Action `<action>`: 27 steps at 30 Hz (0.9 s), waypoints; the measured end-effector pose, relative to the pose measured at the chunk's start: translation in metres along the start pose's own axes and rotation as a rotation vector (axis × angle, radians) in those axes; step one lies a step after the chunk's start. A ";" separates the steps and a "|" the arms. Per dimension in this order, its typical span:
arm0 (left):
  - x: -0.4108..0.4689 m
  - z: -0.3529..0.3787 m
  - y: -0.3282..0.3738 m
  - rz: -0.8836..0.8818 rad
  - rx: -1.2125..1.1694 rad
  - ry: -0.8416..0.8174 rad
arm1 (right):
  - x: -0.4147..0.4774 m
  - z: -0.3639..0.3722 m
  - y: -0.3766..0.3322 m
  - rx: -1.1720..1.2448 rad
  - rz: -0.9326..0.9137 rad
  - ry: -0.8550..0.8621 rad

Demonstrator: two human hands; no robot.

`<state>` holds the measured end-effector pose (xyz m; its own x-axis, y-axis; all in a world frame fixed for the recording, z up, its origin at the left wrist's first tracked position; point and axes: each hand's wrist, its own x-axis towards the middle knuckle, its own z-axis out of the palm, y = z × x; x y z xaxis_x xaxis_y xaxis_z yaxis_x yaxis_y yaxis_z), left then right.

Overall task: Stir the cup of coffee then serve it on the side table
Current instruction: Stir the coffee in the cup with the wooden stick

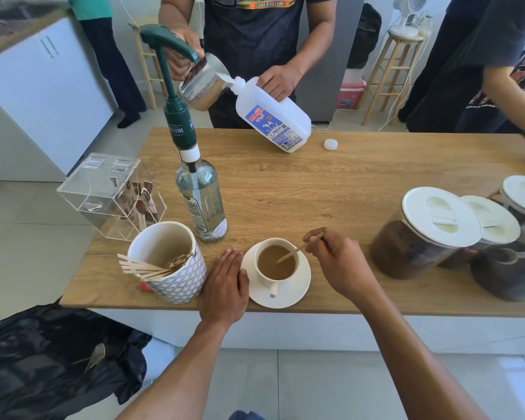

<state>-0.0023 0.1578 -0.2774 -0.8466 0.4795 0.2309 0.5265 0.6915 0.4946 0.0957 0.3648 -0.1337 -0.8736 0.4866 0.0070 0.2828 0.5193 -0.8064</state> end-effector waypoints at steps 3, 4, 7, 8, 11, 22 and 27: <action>0.000 0.001 0.000 0.002 -0.001 -0.001 | 0.002 -0.002 0.003 -0.019 0.033 0.059; 0.000 0.001 0.000 0.002 0.001 -0.001 | 0.003 -0.003 0.003 -0.018 0.032 0.065; 0.000 0.001 -0.001 0.002 0.003 0.000 | 0.001 0.000 0.002 -0.011 0.008 -0.007; 0.000 0.001 -0.001 0.002 0.002 0.001 | 0.000 0.001 0.002 -0.013 0.013 -0.008; 0.000 0.001 0.000 0.000 -0.001 -0.001 | 0.001 -0.001 0.004 0.004 0.036 0.067; 0.000 0.001 -0.002 0.003 0.009 0.001 | 0.001 0.002 0.001 0.006 0.034 -0.015; -0.001 0.001 0.000 -0.001 0.010 0.000 | 0.002 0.001 0.002 0.015 0.019 0.015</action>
<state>-0.0018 0.1581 -0.2784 -0.8474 0.4784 0.2305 0.5261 0.6975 0.4866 0.0941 0.3666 -0.1358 -0.8621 0.5067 0.0005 0.2929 0.4991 -0.8155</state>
